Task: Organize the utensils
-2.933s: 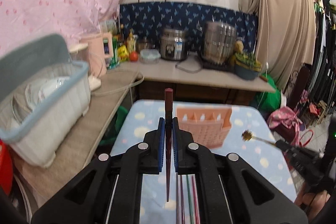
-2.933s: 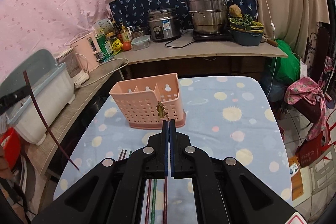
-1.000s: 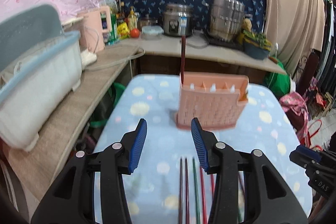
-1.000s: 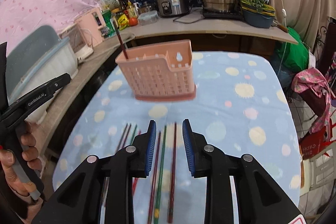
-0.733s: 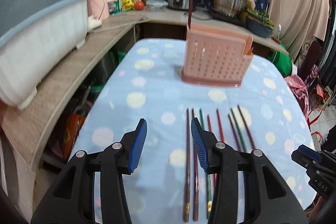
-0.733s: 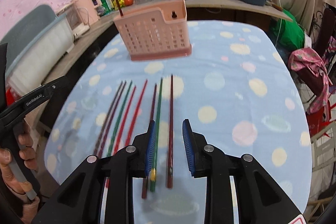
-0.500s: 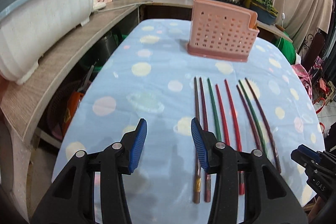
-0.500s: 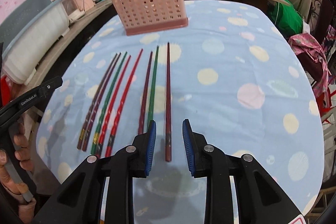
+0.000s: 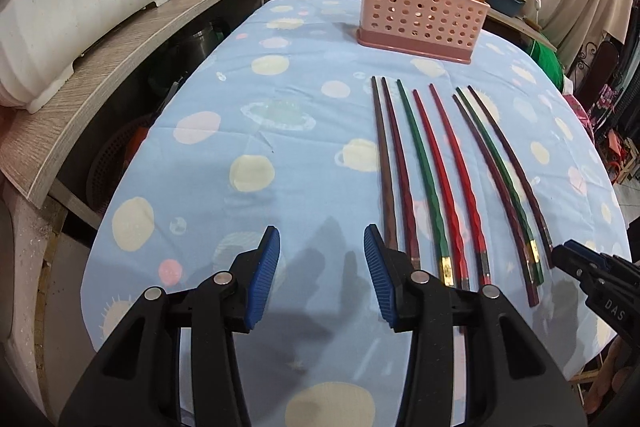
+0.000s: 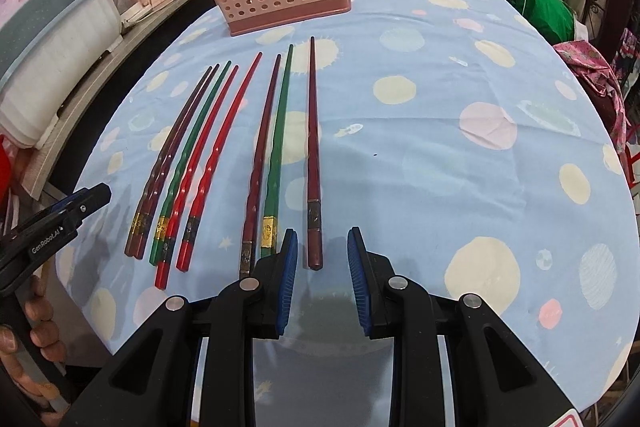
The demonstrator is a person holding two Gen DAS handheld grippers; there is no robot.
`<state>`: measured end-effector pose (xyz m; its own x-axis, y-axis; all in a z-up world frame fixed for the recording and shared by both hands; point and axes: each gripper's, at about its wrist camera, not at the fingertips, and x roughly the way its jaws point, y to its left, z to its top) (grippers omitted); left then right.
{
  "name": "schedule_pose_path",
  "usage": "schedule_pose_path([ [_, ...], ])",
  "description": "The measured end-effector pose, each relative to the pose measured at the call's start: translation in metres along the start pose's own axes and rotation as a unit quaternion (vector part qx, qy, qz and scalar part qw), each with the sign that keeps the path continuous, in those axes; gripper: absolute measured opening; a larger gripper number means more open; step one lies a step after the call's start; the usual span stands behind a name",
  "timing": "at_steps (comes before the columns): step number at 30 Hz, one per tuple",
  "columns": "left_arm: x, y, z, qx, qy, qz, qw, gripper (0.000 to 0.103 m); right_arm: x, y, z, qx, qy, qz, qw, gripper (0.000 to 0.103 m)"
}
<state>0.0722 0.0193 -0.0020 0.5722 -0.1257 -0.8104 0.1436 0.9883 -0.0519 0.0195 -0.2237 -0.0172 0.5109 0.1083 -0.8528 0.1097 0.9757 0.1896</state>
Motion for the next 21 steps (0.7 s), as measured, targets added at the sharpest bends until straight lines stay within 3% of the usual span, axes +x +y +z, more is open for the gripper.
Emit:
schedule_pose_path([
  [8,-0.001,-0.007,-0.009,0.008,0.007,-0.009,0.9999,0.042,0.002,0.000,-0.001,-0.001,-0.002,-0.002,1.000,0.021],
  [16,0.001,-0.015,-0.016,0.014,0.018,-0.021,0.9995,0.043,0.005,0.000,-0.005,-0.011,-0.010,-0.020,1.000,0.008],
  [21,0.003,-0.020,-0.018,0.021,0.022,-0.024,0.9992,0.043,0.004,-0.002,-0.005,-0.009,-0.011,-0.017,1.000,0.008],
])
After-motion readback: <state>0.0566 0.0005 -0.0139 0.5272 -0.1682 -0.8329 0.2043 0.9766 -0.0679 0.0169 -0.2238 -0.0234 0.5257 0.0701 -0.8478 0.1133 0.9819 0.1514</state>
